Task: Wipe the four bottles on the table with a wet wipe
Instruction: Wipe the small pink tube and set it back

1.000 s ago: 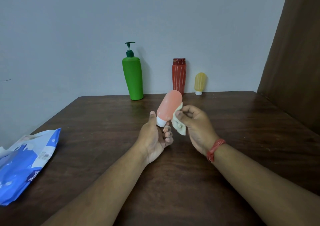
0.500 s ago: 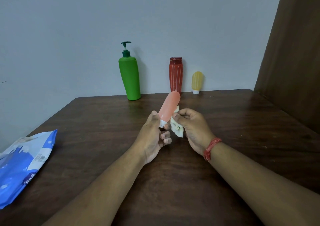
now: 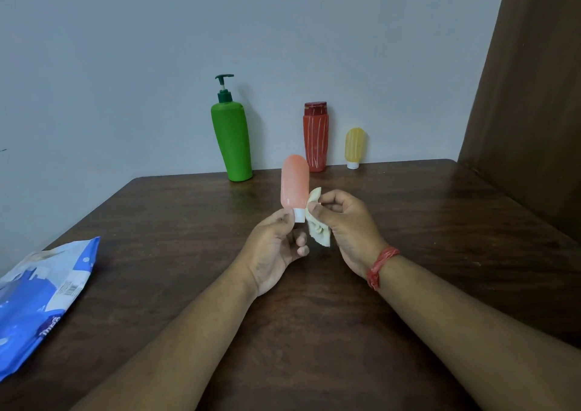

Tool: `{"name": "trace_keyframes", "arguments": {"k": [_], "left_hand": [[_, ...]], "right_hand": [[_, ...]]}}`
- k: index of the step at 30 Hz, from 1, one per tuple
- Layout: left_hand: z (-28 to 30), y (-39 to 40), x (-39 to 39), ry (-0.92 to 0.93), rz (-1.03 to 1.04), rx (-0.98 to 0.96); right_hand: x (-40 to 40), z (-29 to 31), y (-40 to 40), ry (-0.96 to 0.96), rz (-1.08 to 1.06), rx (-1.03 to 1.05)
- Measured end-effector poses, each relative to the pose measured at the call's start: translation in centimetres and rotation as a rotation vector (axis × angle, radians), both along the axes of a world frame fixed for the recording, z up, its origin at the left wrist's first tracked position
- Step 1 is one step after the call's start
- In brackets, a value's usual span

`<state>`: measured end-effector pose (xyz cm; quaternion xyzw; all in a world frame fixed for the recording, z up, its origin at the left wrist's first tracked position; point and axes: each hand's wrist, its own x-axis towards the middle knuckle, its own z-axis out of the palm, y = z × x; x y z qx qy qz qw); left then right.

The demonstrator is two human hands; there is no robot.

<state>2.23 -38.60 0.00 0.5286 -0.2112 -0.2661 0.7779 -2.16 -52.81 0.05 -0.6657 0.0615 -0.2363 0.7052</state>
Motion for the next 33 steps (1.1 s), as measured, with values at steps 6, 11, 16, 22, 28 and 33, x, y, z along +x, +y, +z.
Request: {"name": "trace_keyframes", "arguments": {"k": [6, 11, 16, 22, 28, 33], "left_hand": [[0.0, -0.2, 0.1, -0.093, 0.108, 0.053], [0.3, -0.2, -0.2, -0.238, 0.065, 0.174], [-0.3, -0.4, 0.2, -0.180, 0.117, 0.151], [-0.2, -0.4, 0.3, -0.159, 0.093, 0.143], [-0.3, -0.4, 0.1, -0.220, 0.082, 0.186], [-0.4, -0.5, 0.5, -0.156, 0.105, 0.151]], "right_hand": [[-0.1, 0.0, 0.3, 0.008, 0.020, -0.030], [0.2, 0.7, -0.5, -0.027, -0.208, -0.081], [0.2, 0.2, -0.4, -0.100, -0.181, -0.398], [0.2, 0.7, -0.7, -0.227, -0.328, -0.780], [-0.1, 0.6, -2.2, -0.259, -0.382, -0.856], [0.4, 0.3, -0.9, -0.340, -0.245, -1.108]]}}
